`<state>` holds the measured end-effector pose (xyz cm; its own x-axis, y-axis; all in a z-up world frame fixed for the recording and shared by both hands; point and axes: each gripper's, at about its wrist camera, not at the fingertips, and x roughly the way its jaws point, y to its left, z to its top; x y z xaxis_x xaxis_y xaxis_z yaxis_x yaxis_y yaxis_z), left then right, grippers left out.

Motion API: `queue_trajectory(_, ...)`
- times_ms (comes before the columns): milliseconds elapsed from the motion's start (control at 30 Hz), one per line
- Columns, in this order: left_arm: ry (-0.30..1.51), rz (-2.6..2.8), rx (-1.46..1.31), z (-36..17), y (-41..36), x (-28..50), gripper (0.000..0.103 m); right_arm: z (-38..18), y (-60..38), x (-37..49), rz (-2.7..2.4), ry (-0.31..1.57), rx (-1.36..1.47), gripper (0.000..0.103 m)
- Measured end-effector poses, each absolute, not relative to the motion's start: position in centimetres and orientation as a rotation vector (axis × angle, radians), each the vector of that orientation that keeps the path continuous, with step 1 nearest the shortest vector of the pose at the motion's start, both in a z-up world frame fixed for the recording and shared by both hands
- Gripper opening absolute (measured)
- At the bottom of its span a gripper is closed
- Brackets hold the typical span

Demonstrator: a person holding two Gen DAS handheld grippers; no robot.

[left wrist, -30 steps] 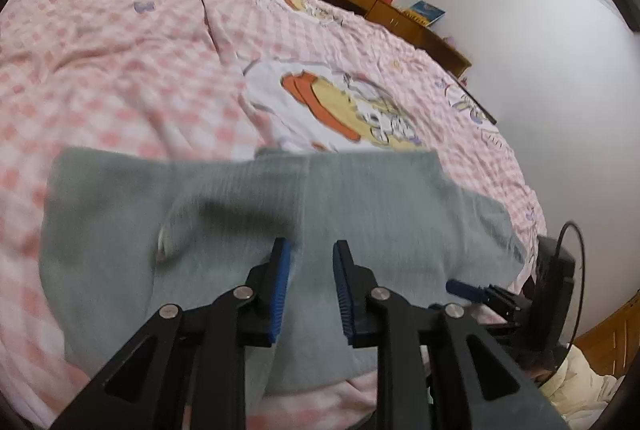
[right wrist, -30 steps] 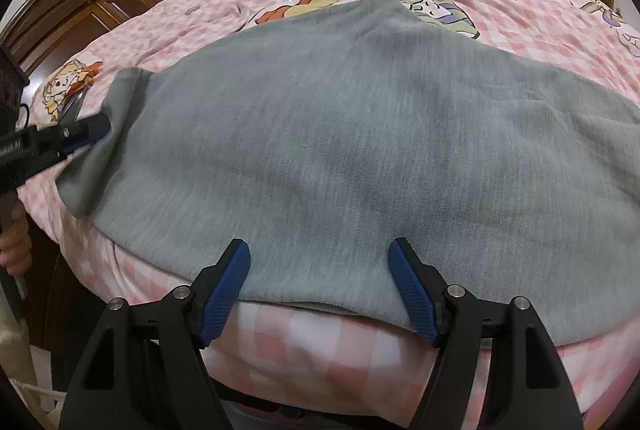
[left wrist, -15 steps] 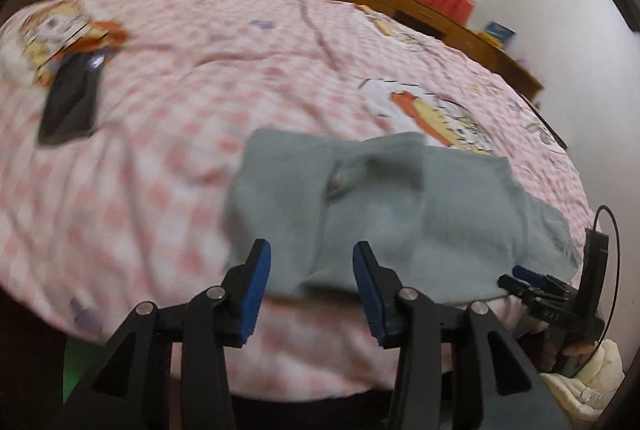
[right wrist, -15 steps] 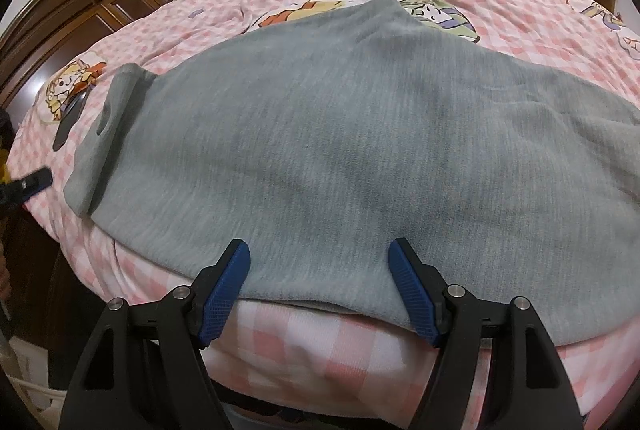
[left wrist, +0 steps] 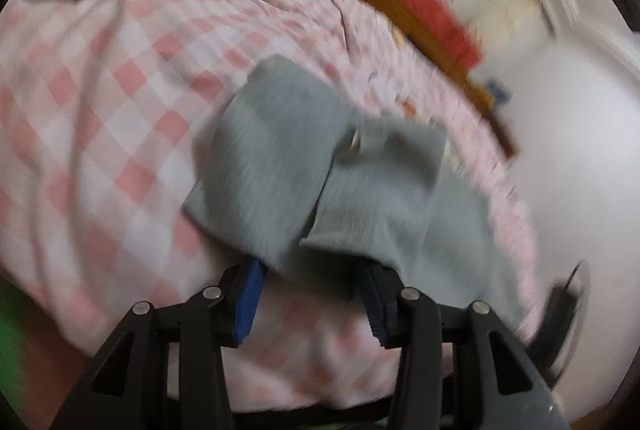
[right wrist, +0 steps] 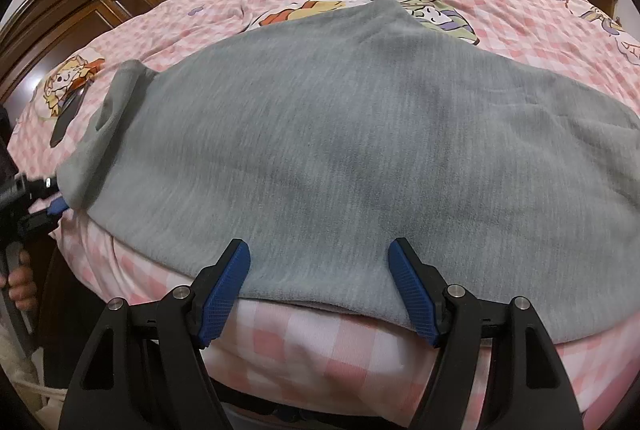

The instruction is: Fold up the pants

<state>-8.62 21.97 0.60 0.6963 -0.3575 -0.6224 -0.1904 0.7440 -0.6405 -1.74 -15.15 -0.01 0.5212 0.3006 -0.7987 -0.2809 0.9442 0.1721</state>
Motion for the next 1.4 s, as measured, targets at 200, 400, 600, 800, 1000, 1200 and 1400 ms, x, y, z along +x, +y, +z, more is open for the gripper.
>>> queue_trajectory(200,0.677,-0.093,-0.741,3.0,22.8,-9.0,0.046,0.0,-15.0,-1.9,0.349,0.955,0.020,0.074)
queue_trajectory(400,0.664,0.106,-0.603,5.0,25.0,-10.4,0.053,-0.1,-15.0,-1.9,0.352,0.949,0.017,0.074)
queue_trajectory(600,0.696,0.077,-0.514,6.0,23.7,-9.8,0.055,-0.1,-15.0,-2.0,0.351,0.944,0.014,0.074)
queue_trajectory(800,0.724,-0.069,-0.425,7.0,19.9,-6.0,0.058,-0.1,-15.0,-2.1,0.354,0.946,0.019,0.074)
queue_trajectory(1000,0.767,-0.128,-0.377,6.1,17.4,-1.7,0.060,-0.1,-15.0,-2.1,0.359,0.940,0.021,0.074)
queue_trajectory(1200,0.850,-0.061,-0.306,3.9,15.8,0.7,0.060,-0.2,-15.0,-2.2,0.365,0.929,0.022,0.074)
queue_trajectory(1400,0.825,-0.036,-0.326,3.9,15.6,0.9,0.028,-0.4,-15.1,-2.4,0.373,0.914,0.020,0.075)
